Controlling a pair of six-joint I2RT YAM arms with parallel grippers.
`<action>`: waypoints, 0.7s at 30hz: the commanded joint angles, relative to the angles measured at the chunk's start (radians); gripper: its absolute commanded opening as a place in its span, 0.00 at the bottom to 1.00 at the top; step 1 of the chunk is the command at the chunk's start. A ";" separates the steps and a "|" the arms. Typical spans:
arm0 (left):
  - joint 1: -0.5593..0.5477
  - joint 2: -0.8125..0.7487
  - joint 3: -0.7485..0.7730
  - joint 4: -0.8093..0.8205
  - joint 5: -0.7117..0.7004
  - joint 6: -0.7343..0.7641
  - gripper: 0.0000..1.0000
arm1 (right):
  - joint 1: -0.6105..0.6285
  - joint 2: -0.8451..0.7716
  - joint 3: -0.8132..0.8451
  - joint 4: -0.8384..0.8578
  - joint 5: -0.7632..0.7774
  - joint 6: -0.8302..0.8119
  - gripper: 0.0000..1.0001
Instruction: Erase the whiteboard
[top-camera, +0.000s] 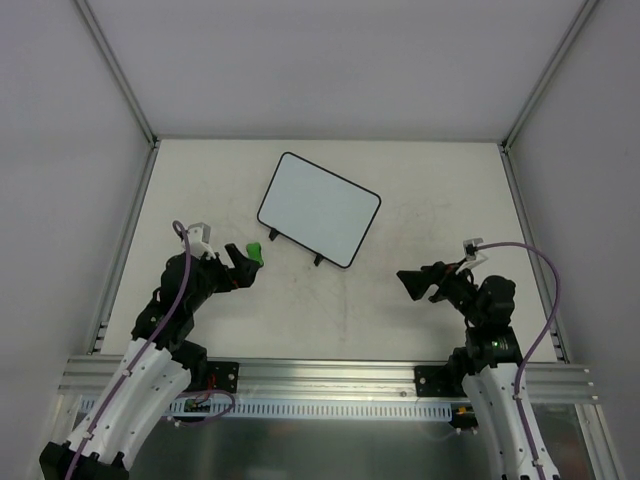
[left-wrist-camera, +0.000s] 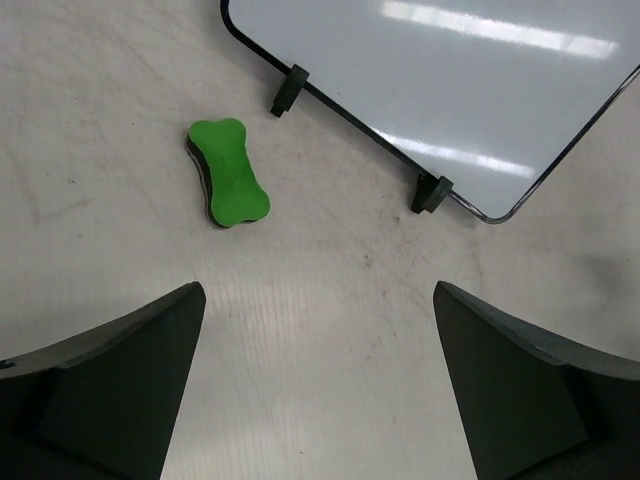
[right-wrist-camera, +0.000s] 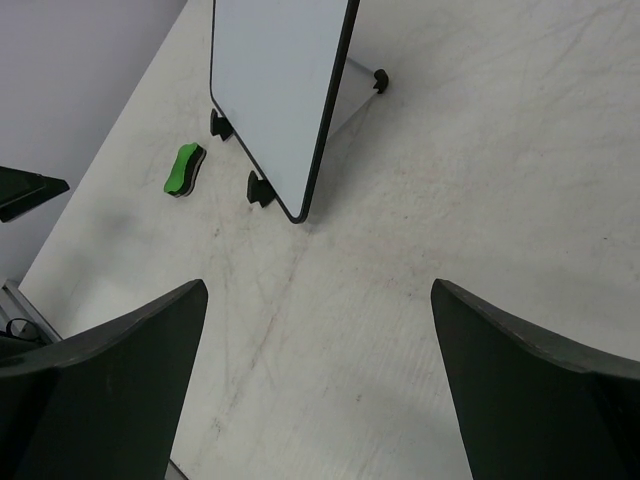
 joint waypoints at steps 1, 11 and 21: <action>0.010 -0.081 -0.019 0.018 0.010 0.024 0.99 | 0.010 -0.092 -0.022 -0.039 0.030 -0.027 0.99; 0.012 -0.104 -0.022 0.020 -0.006 0.024 0.99 | 0.011 -0.094 -0.009 -0.076 0.031 -0.033 0.99; 0.010 -0.086 -0.016 0.020 -0.005 0.021 0.99 | 0.023 -0.086 -0.007 -0.054 0.032 -0.029 0.99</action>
